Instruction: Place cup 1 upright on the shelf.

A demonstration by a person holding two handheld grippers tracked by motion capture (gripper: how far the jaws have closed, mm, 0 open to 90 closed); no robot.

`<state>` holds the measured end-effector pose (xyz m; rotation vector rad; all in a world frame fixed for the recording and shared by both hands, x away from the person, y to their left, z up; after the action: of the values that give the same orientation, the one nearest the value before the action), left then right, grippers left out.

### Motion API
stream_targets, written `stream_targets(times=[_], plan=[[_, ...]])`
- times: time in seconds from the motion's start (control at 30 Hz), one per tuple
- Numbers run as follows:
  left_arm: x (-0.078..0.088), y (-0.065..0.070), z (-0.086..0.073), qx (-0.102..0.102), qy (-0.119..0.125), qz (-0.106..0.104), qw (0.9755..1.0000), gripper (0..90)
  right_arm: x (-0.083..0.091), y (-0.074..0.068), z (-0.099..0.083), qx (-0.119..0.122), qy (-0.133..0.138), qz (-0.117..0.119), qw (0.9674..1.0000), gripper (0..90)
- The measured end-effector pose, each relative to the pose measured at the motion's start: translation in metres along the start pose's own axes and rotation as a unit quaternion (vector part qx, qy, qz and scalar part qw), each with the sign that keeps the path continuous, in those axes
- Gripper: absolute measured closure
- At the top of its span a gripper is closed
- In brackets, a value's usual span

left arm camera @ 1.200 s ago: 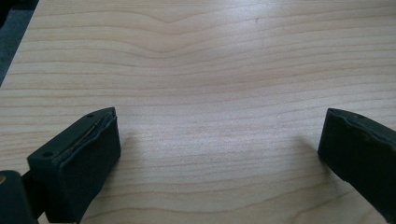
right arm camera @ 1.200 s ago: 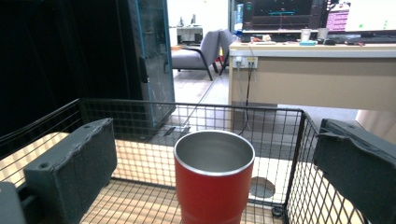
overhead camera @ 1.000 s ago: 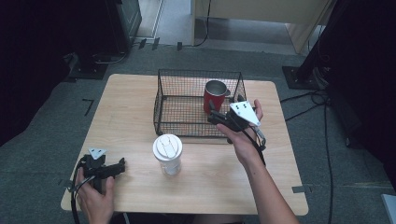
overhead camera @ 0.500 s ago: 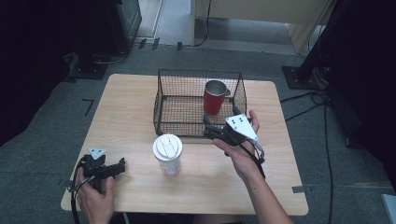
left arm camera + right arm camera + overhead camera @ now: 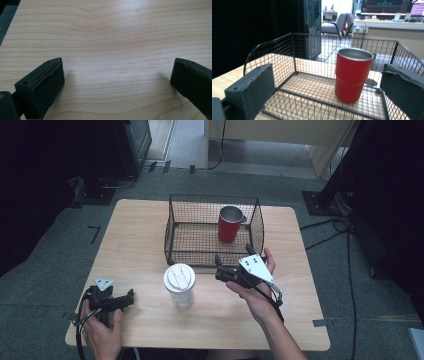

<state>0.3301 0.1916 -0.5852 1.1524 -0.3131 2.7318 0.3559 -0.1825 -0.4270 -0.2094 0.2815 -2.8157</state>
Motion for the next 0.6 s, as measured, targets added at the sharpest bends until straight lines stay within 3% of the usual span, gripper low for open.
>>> stream_targets(times=[0.2,0.6], plan=[[0.000,0.000,0.000,0.000,0.000,0.000,1.0000,0.0,0.009,-0.003,-0.016,-0.006,-0.010,0.009,0.9999,0.0],[0.000,0.000,0.000,0.000,0.000,0.000,1.0000,0.0,0.024,-0.017,-0.043,0.003,-0.023,0.030,0.9993,0.0]])
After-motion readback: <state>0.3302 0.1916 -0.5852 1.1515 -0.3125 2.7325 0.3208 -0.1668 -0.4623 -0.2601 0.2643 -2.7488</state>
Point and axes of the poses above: each handheld gripper's, and its own axes: x roughly backward along the jaws, z roughly out of its top, y roughly to its right, the point moved 9 cm from there along -x, roughly forward along the jaws, and after that the axes turned 10 degrees about -x, right-handed, at the moved point
